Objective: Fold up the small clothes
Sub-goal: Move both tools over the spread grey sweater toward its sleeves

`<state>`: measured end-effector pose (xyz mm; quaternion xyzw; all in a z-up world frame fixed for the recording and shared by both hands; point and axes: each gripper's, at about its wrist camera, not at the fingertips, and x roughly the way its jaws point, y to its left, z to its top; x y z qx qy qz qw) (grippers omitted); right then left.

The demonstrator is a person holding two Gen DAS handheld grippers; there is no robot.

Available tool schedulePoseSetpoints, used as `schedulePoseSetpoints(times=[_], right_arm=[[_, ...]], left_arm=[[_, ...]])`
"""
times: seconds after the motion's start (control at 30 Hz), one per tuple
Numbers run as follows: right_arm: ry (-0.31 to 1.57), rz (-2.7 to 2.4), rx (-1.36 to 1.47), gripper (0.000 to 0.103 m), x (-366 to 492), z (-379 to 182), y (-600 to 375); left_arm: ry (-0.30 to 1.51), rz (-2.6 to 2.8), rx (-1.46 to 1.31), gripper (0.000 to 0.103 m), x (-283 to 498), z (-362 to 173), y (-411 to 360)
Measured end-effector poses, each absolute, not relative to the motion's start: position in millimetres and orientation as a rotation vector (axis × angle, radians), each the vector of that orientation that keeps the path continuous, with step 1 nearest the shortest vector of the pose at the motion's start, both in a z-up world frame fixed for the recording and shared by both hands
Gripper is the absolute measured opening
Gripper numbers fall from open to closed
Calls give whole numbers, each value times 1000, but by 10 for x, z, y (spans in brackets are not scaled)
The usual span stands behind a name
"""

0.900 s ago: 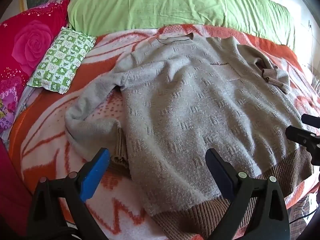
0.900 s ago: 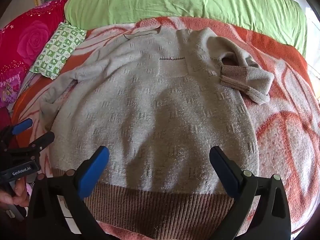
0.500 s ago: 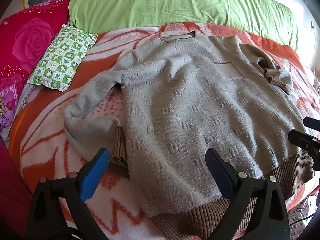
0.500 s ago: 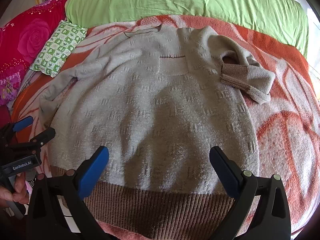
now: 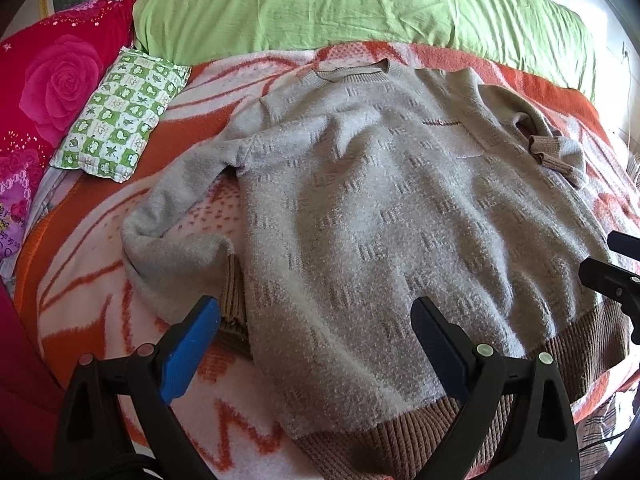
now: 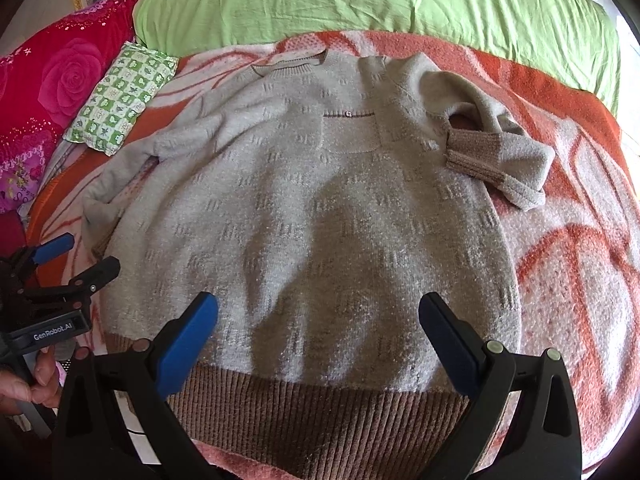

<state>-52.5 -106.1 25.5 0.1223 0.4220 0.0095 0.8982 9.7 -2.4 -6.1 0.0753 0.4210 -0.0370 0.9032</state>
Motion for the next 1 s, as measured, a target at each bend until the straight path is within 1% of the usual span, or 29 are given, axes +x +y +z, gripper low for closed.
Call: schedulePoseSetpoints(times=[0.33, 0.67, 0.87, 1.0], right_arm=[[884, 22, 270, 101, -473, 255, -1088], [896, 10, 290, 101, -377, 207, -1286], [880, -49, 316, 100, -226, 240, -1663], [848, -79, 311, 95, -33, 306, -1972]], left_arm=[[896, -78, 179, 97, 181, -105, -40], [911, -117, 135, 97, 342, -122, -109], [909, -140, 116, 97, 633, -36, -185], [896, -136, 108, 97, 961, 59, -221]])
